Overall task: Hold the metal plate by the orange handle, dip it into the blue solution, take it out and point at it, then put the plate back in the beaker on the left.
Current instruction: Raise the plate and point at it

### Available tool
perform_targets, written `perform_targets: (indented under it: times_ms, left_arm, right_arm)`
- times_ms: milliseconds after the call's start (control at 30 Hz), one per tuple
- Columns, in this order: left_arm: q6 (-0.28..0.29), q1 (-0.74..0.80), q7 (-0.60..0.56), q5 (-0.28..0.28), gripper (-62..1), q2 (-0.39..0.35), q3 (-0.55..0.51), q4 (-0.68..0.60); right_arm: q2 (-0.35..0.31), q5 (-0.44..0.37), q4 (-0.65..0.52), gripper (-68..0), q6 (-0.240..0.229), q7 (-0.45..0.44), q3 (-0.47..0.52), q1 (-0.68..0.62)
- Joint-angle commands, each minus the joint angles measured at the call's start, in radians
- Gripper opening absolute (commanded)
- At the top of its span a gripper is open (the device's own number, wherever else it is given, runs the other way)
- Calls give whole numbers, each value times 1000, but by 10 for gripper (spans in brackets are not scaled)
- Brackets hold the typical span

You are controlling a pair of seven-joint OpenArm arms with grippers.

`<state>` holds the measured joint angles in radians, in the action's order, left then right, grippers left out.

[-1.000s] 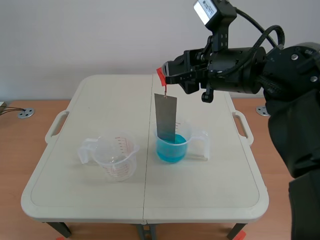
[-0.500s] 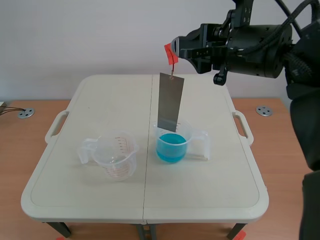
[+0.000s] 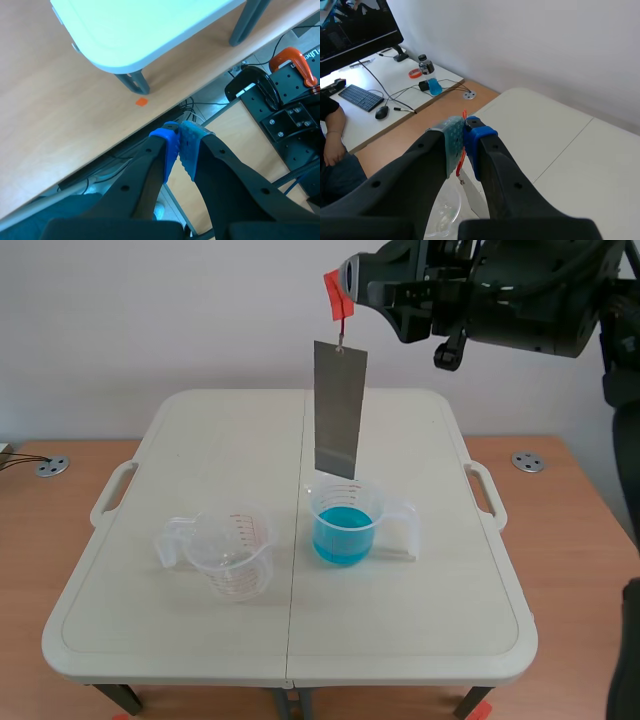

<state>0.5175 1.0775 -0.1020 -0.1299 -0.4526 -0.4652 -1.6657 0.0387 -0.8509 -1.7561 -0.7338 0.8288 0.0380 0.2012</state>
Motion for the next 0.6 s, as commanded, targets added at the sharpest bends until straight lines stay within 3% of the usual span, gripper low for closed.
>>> perform_targets:
  times_ms: [0,133,567]
  left_arm:
    - [2,-17,-9,-8,-594,0,0,-3]
    - [3,-49,-6,-8,-594,-6,2,-3]
    - [6,-213,20,-44,-595,-137,21,-2]
  right_arm:
    - [-2,-25,-24,-661,-12,-15,-3,21]
    - [-2,-34,-39,-661,-12,-15,-3,21]
    - [-2,-44,-63,-661,-12,-16,-3,21]
